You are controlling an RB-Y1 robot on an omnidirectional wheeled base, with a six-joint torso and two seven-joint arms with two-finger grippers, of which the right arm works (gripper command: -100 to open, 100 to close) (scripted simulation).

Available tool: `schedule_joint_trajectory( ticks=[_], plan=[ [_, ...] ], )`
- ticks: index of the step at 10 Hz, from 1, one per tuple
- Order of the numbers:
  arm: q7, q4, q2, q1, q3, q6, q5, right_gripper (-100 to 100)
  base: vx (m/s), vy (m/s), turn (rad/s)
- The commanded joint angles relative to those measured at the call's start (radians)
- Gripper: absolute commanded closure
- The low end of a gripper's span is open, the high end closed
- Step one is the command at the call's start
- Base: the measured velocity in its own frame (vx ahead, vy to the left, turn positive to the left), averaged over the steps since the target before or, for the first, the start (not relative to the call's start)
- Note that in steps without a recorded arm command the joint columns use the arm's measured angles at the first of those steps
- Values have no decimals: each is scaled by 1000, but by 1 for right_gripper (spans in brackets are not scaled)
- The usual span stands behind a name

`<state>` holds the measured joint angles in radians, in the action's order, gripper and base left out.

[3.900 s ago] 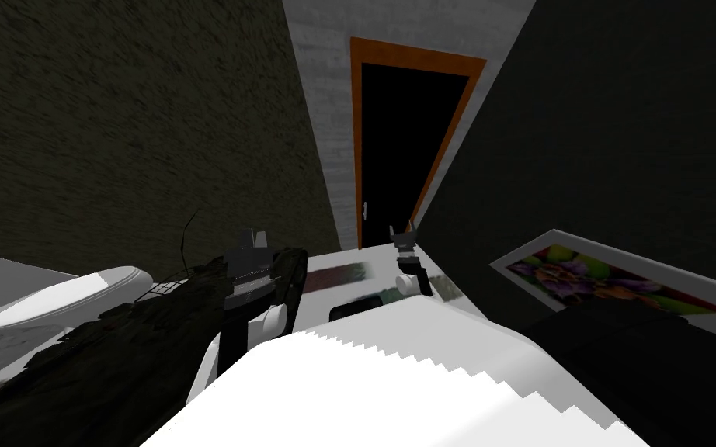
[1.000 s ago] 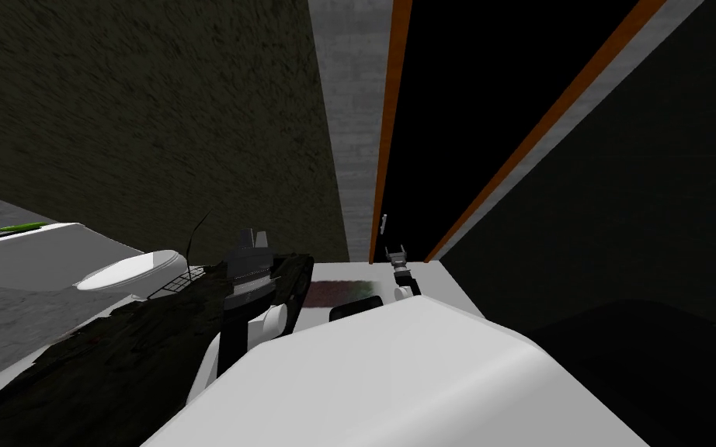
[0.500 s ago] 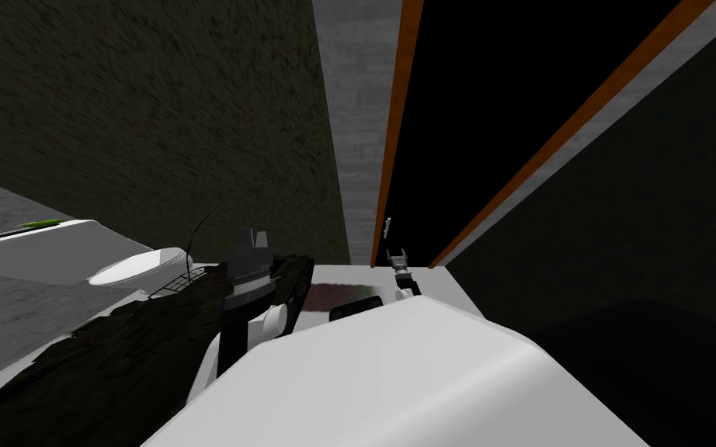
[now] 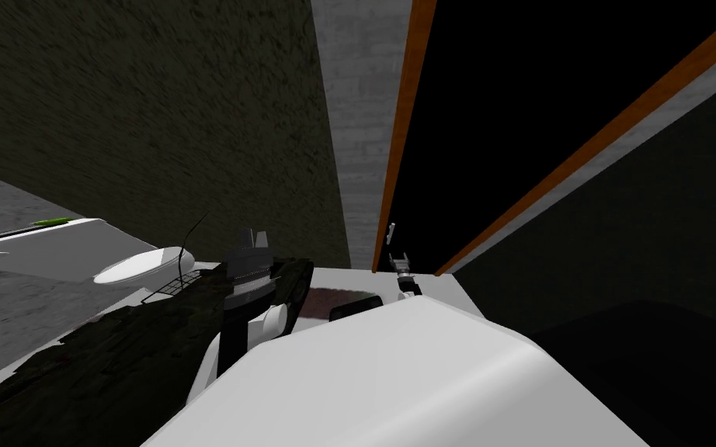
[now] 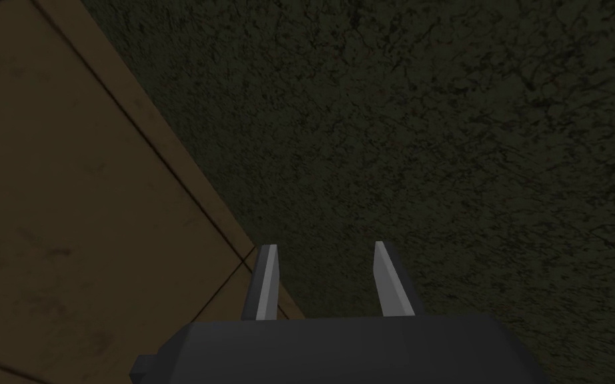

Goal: Pull the door open

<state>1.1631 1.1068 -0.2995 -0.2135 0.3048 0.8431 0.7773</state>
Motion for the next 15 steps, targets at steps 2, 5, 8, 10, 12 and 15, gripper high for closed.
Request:
schedule_joint_trajectory(
  ticks=[2,5,8,10,12,15],
  plan=[
    [52,-56,-13,11,17,17,34,-100,139,-38,63],
    [72,-84,-16,18,24,28,46,-100,130,-58,44],
    [118,-119,-47,17,6,41,57,-100,163,-9,101],
    [134,-132,-58,17,0,45,60,-100,154,-25,74],
    [166,-157,-80,16,-13,55,68,-100,138,-9,96],
    [197,-181,-101,15,-26,64,75,-100,146,-18,70]
  ],
)
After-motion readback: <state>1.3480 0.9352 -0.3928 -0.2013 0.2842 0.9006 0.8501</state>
